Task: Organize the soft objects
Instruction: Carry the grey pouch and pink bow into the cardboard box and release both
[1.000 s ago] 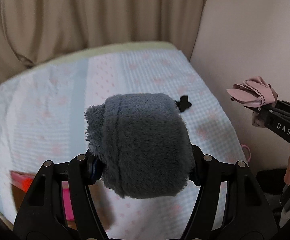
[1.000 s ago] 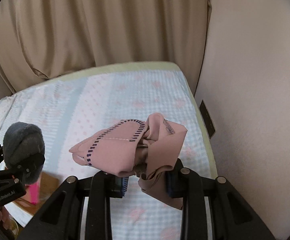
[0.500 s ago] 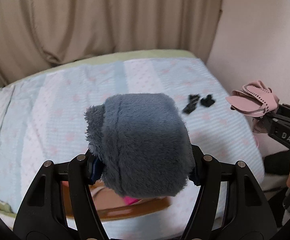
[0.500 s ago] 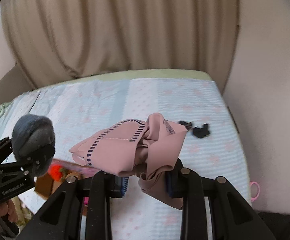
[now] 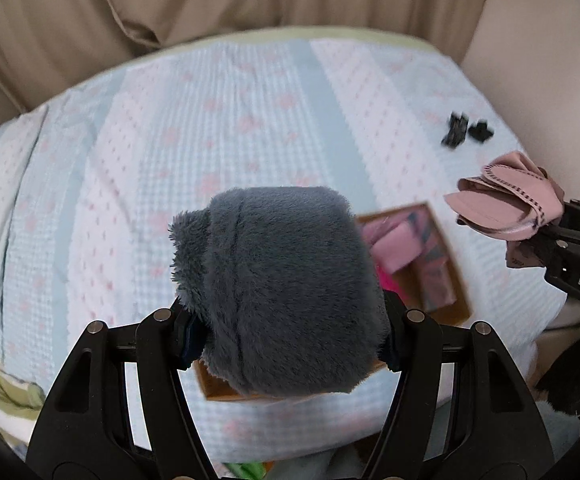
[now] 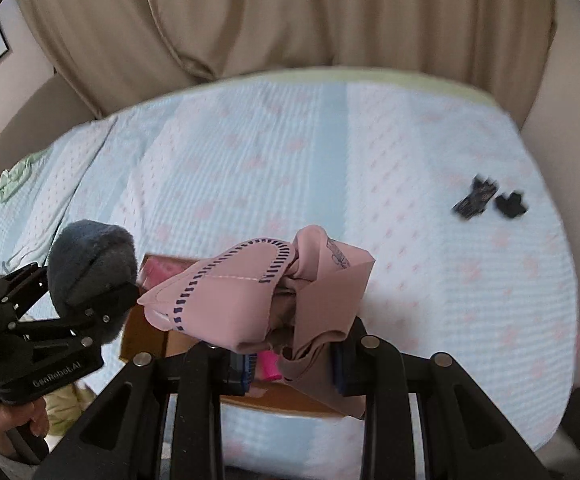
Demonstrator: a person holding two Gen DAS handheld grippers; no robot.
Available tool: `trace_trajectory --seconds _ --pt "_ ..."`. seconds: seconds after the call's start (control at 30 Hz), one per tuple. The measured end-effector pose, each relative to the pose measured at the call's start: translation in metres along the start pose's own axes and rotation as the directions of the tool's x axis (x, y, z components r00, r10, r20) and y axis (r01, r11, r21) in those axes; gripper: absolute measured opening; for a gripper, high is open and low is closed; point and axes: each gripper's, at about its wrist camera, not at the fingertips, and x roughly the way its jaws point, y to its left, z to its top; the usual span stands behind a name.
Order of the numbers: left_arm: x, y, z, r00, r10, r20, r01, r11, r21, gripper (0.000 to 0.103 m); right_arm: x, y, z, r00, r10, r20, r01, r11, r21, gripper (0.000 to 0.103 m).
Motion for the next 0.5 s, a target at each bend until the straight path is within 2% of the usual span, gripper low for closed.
trace_trajectory --seconds 0.13,0.3,0.5 --pt "0.030 0.016 -0.012 0.996 -0.021 -0.082 0.023 0.999 0.024 0.063 0.035 0.016 -0.007 0.995 0.030 -0.092 -0.025 0.998 0.061 0.027" --pt "0.069 0.017 -0.032 0.983 -0.049 -0.174 0.062 0.995 0.073 0.063 0.077 0.020 -0.017 0.977 0.064 -0.201 -0.036 0.989 0.143 0.027" --pt "0.104 0.014 -0.053 0.966 -0.069 -0.250 0.102 0.988 0.119 0.063 0.116 0.017 -0.031 0.956 0.086 -0.282 -0.018 0.972 0.235 0.027"
